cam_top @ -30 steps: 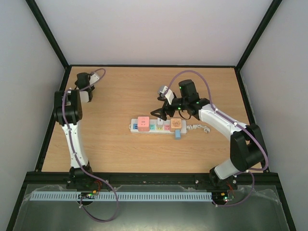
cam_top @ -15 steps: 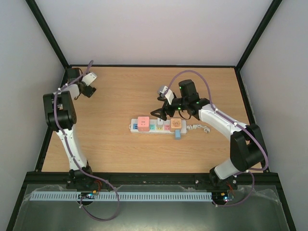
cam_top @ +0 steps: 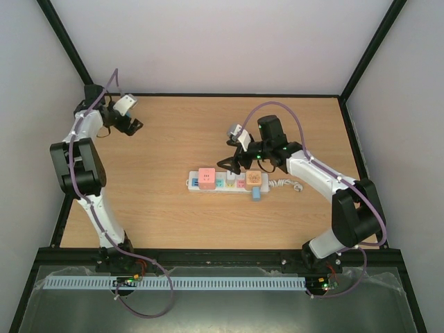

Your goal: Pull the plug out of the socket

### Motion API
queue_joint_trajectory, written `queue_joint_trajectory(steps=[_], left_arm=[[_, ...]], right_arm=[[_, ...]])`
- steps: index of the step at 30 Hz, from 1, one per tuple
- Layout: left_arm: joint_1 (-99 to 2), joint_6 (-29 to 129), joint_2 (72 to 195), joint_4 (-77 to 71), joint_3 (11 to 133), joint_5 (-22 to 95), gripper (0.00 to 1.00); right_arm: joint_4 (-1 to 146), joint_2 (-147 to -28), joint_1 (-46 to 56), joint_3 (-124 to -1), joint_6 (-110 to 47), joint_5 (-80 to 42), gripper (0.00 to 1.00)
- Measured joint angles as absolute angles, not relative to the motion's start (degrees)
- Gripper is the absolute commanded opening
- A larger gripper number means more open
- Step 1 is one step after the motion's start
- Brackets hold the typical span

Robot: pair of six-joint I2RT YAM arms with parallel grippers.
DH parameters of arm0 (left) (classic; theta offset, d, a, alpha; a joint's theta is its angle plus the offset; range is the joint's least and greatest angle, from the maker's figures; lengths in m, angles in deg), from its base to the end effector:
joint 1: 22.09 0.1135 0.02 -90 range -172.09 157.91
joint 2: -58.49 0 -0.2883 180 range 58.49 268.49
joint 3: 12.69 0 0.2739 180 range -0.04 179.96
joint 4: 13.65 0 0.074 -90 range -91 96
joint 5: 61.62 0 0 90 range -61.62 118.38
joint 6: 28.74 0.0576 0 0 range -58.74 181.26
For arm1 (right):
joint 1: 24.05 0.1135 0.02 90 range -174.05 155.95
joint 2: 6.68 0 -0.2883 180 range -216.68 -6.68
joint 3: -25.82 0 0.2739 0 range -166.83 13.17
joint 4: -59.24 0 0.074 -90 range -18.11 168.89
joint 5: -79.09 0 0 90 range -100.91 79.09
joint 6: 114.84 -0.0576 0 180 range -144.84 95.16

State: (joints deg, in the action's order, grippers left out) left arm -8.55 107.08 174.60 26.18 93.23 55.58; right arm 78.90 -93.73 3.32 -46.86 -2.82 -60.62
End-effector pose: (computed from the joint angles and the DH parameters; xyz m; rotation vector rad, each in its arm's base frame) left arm 0.4893 0.0907 0.2280 0.8384 2.1650 -0.0695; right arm 0.3019 0.2058 0.2712 -1.2954 1.6272 0.9846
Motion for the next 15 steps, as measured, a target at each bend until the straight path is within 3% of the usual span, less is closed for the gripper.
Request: queue_joint_trajectory(steps=[7, 15], left_arm=[[-11.17, 112.96, 169.53, 41.02, 92.56, 68.67, 1.0], [-22.17, 122.71, 164.61, 51.43, 83.66, 77.06, 1.0]], right_arm=[[81.39, -93.73, 3.32, -46.55, 2.23, -61.34, 1.0], [91.18, -96.41, 3.32, -48.7, 13.2, -58.94, 0.96]])
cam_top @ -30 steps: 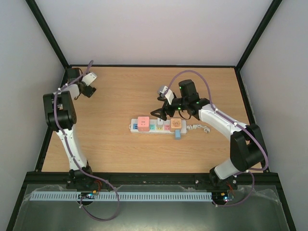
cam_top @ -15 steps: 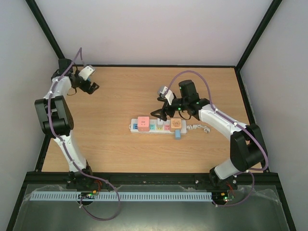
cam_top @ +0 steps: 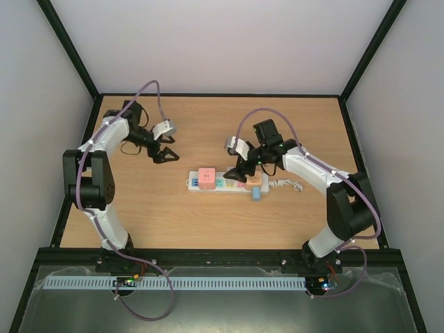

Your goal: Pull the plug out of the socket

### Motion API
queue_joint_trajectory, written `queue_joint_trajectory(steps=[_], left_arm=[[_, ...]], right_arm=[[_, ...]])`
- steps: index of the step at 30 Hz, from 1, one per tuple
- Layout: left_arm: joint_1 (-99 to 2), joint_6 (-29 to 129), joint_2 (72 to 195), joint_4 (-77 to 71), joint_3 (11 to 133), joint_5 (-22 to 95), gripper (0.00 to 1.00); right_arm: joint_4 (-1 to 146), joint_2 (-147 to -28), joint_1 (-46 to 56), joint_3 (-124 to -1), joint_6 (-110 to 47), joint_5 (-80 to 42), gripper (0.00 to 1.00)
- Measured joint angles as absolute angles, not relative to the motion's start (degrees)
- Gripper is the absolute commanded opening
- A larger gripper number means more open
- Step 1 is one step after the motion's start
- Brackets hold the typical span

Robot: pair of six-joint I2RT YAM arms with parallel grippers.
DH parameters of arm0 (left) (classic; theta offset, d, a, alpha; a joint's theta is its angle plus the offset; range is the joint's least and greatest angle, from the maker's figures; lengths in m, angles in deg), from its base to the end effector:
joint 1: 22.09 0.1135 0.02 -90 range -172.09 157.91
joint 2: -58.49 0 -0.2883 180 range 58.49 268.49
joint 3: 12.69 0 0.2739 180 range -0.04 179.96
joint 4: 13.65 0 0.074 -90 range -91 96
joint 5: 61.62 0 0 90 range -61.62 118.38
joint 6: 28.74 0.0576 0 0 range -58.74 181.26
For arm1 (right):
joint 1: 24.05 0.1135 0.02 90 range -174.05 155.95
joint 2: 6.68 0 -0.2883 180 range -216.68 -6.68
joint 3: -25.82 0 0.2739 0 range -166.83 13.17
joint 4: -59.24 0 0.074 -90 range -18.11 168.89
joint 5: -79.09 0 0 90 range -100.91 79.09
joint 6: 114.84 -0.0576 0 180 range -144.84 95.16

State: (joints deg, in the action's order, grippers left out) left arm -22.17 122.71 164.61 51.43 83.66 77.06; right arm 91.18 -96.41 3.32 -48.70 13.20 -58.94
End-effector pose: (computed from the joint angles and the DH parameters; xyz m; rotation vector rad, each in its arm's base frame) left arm 0.3992 -0.0438 0.2358 1.3424 1.9747 -0.7655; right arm 0.2995 0.2033 0.2474 -1.5015 1.6317 0.8893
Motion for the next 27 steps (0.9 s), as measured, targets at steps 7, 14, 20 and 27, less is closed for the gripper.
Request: queue_joint_trajectory(steps=[7, 14, 20, 27], left_arm=[[-27.52, 124.87, 160.63, 48.76, 74.41, 79.29, 1.0], [-33.84, 123.52, 158.73, 40.56, 68.03, 77.54, 1.0], [-38.76, 121.38, 158.45, 33.16, 65.06, 75.6, 1.0], [-41.6, 119.39, 157.88, 26.88, 63.4, 74.07, 1.0]], right_arm=[[96.54, -101.33, 3.32, -49.61, 18.41, -54.92, 0.96], [98.7, -104.46, 3.32, -52.26, 20.33, -53.82, 0.91], [98.88, -105.33, 3.35, -52.59, 21.03, -53.78, 0.87], [98.85, -105.81, 3.83, -52.59, 21.18, -53.1, 0.82]])
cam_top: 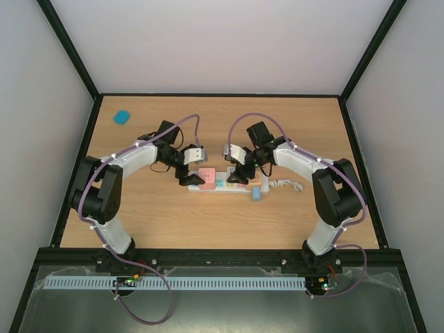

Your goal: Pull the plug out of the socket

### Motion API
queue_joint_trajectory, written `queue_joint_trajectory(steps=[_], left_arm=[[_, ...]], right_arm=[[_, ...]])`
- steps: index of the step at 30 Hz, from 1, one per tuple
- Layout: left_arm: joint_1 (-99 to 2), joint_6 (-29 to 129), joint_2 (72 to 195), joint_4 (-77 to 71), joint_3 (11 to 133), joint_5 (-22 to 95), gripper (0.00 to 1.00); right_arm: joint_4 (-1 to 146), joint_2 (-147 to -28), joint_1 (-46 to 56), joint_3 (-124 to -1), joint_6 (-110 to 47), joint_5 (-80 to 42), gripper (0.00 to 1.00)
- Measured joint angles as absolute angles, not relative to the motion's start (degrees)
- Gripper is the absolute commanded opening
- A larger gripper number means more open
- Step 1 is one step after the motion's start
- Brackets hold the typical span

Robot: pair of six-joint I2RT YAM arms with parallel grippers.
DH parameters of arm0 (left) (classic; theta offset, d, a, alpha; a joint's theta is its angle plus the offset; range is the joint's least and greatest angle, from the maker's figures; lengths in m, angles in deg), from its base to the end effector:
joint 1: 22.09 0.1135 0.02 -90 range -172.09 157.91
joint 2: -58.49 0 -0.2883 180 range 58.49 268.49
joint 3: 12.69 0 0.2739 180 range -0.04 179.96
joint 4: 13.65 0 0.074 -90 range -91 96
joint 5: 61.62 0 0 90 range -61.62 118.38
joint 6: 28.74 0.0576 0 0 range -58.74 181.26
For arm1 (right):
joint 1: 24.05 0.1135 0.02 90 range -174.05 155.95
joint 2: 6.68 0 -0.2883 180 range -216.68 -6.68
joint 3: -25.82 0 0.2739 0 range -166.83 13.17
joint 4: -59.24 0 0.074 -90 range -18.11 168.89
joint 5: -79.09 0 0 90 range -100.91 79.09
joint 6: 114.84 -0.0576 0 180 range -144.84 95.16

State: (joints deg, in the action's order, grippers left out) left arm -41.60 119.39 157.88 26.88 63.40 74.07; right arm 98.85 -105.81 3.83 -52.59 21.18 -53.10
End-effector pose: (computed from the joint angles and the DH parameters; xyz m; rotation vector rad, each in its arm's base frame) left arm 0.3340 -0.1621 0.1871 1.6574 1.6917 -0.7560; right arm 0.3175 0.2117 0.1999 -1.6422 1.7744 0.8158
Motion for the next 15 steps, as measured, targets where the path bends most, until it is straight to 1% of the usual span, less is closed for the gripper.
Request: queue_joint_trajectory(steps=[3, 9, 15], left_arm=[[-42.54, 119.15, 157.88, 25.7, 63.27, 73.54, 0.99], [-43.7, 119.19, 157.9, 24.59, 62.79, 72.82, 0.93], [-44.77, 120.33, 157.9, 24.48, 61.83, 71.8, 0.86]], right_arm=[[98.77, -106.08, 4.55, -52.59, 21.2, -51.86, 0.78], [98.26, -106.56, 6.51, -52.57, 21.27, -49.26, 0.61], [97.76, -106.56, 7.28, -52.57, 20.96, -48.23, 0.52]])
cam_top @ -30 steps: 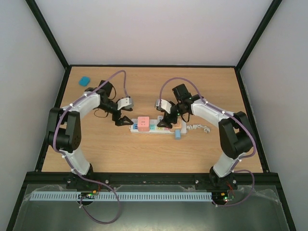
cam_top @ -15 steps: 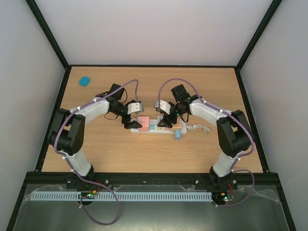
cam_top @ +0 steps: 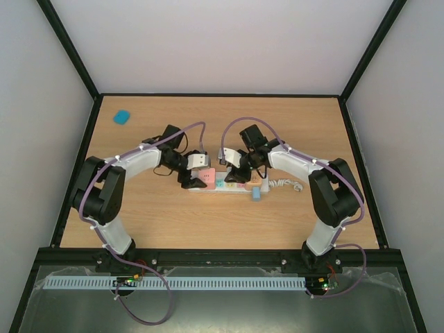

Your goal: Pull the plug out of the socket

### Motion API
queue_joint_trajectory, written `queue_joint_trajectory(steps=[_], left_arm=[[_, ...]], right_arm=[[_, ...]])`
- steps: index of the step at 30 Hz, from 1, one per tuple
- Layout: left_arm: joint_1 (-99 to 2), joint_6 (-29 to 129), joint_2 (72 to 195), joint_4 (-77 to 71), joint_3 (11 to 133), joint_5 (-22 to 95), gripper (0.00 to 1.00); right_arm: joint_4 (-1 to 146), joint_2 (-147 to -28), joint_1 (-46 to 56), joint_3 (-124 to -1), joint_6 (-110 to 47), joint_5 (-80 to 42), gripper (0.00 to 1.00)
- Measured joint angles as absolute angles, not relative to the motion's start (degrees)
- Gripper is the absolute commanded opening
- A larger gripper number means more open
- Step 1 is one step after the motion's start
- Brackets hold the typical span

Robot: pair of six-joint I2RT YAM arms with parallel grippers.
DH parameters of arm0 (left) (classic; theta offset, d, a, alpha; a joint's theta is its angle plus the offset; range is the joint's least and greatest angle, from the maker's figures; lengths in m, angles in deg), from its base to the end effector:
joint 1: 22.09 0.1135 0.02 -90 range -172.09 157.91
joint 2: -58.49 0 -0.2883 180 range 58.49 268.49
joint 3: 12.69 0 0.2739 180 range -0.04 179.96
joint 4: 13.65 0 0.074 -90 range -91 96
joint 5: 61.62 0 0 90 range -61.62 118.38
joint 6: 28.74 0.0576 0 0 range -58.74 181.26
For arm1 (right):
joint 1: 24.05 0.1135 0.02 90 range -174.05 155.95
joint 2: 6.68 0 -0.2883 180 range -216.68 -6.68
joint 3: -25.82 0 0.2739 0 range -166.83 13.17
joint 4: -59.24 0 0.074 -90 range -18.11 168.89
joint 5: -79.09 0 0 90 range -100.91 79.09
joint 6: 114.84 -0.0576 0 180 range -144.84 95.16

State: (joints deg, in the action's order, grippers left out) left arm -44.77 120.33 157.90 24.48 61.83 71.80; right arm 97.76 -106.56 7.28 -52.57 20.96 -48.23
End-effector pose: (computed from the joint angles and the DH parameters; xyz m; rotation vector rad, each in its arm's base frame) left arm 0.3244 -0.1785 0.1794 1.7269 1.6485 -0.7209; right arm 0.3100 0.2296 0.1934 -1.7015 1.7784 0.7385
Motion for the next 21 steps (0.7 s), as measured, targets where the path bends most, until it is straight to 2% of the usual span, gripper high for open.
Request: queue_joint_trajectory(steps=[4, 14, 17, 21], left_arm=[[-45.05, 120.44, 157.9, 24.39, 60.58, 71.8, 0.8], [-45.18, 118.86, 156.96, 20.65, 58.09, 71.53, 0.57], [-45.34, 118.47, 156.07, 19.69, 57.02, 71.2, 0.53], [-45.34, 118.43, 155.96, 19.67, 56.91, 71.27, 0.49]], right_arm=[[97.48, -106.56, 7.63, -52.57, 20.98, -47.97, 0.46], [96.75, -106.56, 7.87, -52.24, 20.96, -48.12, 0.32], [96.1, -106.56, 7.94, -51.89, 20.98, -48.49, 0.26], [95.73, -106.56, 7.98, -51.76, 21.01, -48.67, 0.23]])
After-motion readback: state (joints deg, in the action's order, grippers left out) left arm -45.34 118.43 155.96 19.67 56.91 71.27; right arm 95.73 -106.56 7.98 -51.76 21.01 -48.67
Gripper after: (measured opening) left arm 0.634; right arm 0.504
